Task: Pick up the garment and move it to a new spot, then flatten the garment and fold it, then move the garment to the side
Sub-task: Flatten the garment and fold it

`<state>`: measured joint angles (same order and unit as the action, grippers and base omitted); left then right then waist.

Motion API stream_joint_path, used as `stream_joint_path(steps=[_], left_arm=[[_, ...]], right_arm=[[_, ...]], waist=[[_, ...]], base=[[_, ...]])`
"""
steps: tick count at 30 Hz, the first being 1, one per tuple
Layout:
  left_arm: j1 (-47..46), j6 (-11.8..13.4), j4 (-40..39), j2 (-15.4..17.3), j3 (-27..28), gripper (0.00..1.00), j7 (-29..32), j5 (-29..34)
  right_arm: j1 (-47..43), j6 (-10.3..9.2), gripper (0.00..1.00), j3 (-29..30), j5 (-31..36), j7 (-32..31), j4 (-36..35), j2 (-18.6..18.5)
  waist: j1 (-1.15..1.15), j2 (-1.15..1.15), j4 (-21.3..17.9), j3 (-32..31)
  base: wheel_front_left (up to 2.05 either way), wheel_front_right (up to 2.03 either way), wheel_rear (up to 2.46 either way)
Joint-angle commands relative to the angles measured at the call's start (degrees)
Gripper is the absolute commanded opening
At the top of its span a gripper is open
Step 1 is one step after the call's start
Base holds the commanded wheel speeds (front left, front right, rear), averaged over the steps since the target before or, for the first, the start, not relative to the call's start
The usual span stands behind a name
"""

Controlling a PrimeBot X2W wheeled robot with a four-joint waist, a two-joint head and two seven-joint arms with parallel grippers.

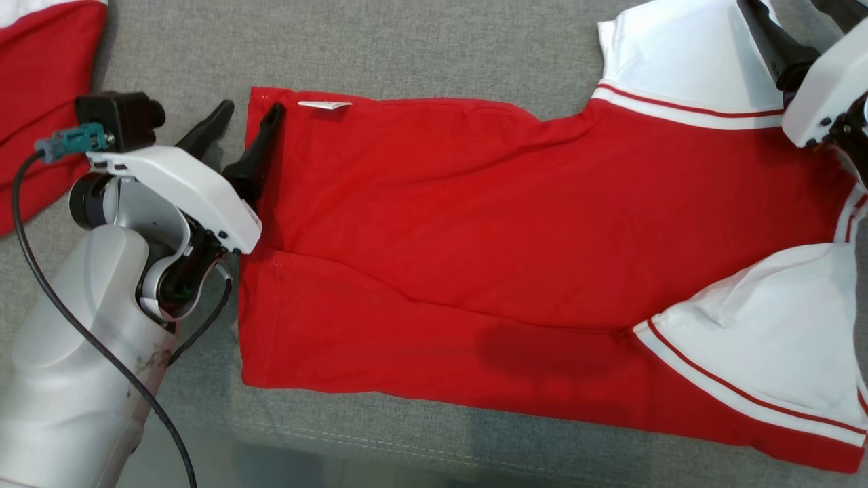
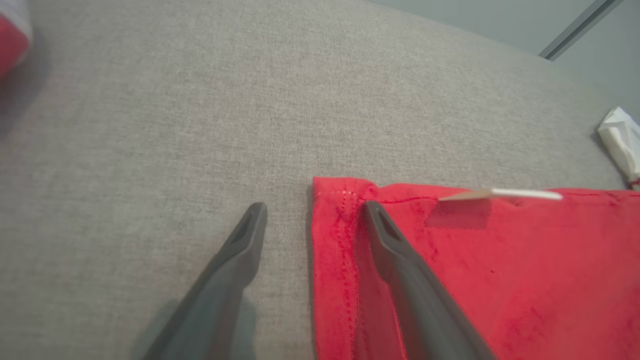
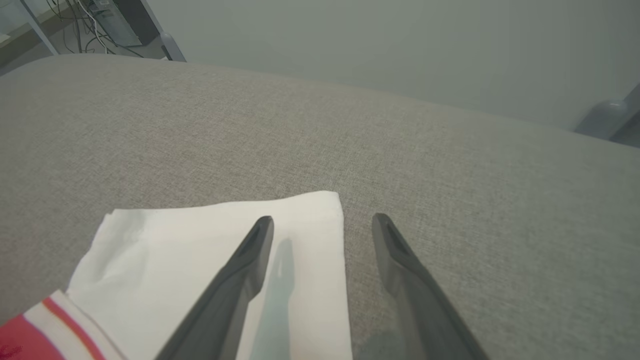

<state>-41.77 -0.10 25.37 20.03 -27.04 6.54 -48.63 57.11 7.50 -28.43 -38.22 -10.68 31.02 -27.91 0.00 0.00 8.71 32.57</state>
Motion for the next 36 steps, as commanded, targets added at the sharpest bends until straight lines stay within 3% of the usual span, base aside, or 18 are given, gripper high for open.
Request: stream_joint_path(steps=[1, 7, 14, 15, 17, 24, 36], left_arm=[[-2.13, -0.59, -0.12, 2.08, 1.71, 1.00, 0.38, -0.44], [-4.55, -2.88, 2.55, 0.93, 0.95, 1.00, 0.42, -1.04], [-4.74, -5.05, 3.39, 0.17, -0.64, 1.00, 4.94, -3.79], [-4.76, -5.28, 3.22, 0.13, -0.71, 0.92, 5.45, -4.27], [-4.83, -5.63, 2.87, 0.14, -0.73, 0.00, 5.93, -4.99], [-5.11, -6.17, 2.27, 0.34, -0.24, 0.00, 3.83, -5.41], [-4.64, -6.55, 1.84, 1.66, 1.13, 0.00, -1.31, -5.20]], right_arm=[[0.71, -0.01, 1.00, -1.21, -0.85, -0.51, -0.30, -0.63], [6.10, -0.01, 1.00, -6.88, -4.45, -0.89, 4.61, -0.13], [8.62, -0.01, 1.00, -11.23, -7.96, -0.93, 8.55, 0.18], [8.94, -0.01, 0.60, -11.48, -8.37, -0.70, 9.08, 0.18], [9.43, -0.01, 0.00, -12.06, -9.20, 0.00, 9.91, 0.31], [9.64, -0.01, 0.00, -12.58, -13.31, 4.91, 10.75, -0.11], [7.61, -0.01, 0.00, -16.31, -20.30, 10.94, 5.96, -4.12]], waist=[[0.00, 0.00, 0.80, 1.10], [0.00, 0.00, 1.43, 2.08], [0.00, 0.00, 1.59, 1.55], [0.00, 0.00, 1.57, 1.54], [0.00, 0.00, 1.52, 1.44], [0.00, 0.00, 1.14, 0.36], [0.00, 0.00, 0.16, -2.39]], base=[[0.00, 0.00, 0.00], [0.00, 0.00, 0.00], [0.00, 0.00, 0.00], [0.00, 0.00, 0.00], [0.00, 0.00, 0.00], [0.00, 0.00, 0.00], [0.00, 0.00, 0.00]])
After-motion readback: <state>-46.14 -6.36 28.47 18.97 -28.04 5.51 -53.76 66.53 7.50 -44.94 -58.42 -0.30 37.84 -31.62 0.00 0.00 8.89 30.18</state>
